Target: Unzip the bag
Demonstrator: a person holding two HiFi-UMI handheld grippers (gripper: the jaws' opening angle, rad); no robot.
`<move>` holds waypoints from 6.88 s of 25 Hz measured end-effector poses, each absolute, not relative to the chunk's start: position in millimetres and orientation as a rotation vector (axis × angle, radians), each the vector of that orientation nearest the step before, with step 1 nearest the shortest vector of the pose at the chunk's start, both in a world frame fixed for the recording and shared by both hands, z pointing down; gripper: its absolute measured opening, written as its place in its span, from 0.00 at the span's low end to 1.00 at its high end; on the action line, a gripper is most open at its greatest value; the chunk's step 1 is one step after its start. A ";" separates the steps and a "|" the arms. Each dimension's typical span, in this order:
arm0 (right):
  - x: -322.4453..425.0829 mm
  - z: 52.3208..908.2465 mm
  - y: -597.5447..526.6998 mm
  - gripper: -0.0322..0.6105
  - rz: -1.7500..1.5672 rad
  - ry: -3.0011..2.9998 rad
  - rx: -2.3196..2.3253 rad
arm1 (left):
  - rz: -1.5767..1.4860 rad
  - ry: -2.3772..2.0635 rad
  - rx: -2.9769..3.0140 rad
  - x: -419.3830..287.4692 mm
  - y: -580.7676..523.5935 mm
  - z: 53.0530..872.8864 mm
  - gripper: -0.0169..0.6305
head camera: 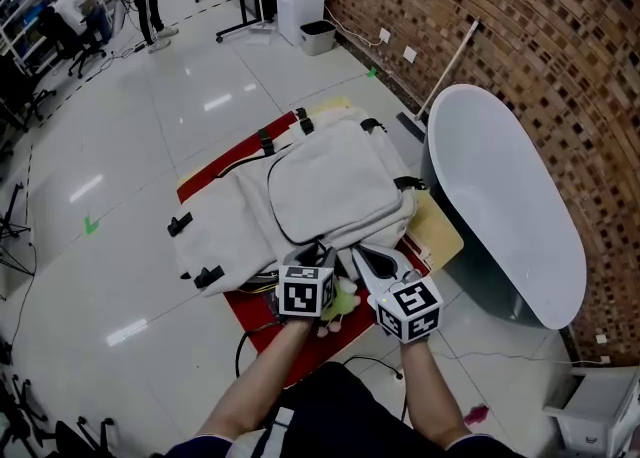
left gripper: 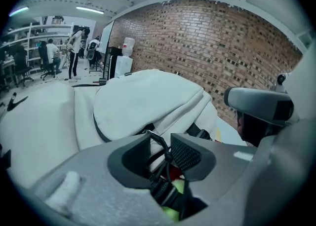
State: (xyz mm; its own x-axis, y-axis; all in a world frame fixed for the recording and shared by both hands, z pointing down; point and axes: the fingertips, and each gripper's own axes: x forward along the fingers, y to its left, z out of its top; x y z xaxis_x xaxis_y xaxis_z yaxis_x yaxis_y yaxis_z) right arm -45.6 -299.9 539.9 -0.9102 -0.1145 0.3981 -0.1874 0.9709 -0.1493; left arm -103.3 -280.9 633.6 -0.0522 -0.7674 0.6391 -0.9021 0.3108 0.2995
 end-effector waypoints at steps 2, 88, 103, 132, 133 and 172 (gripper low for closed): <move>-46.8 542.3 -298.8 0.06 0.269 -2.724 0.214 | 0.186 -1.810 1.487 -101.5 -279.9 632.8 0.21; -197.1 644.8 -241.4 0.12 0.036 -2.211 0.395 | 0.890 -1.253 2.143 -299.1 -276.5 649.7 0.05; -194.0 655.9 -239.7 0.10 0.175 -2.100 0.544 | 0.898 -1.166 2.221 -332.9 -312.2 641.5 0.05; -188.2 659.3 -237.5 0.10 0.224 -2.101 0.522 | 0.999 -1.290 2.238 -350.0 -355.5 635.2 0.05; -186.9 660.1 -237.5 0.10 0.229 -2.102 0.525 | 0.995 -1.305 2.238 -351.5 -360.0 634.4 0.05; -188.8 590.8 -260.4 0.06 0.353 -2.380 0.722 | 0.867 -1.280 2.311 -344.9 -355.2 581.2 0.19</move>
State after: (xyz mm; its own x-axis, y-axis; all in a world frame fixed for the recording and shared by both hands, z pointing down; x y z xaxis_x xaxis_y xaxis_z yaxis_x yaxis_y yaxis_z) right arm -188.8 -260.4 590.8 -0.6590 -0.4097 0.6308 -0.5753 0.8147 -0.0719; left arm -344.9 -355.2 581.2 0.4017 -0.6303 0.6644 -0.8508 -0.5252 0.0162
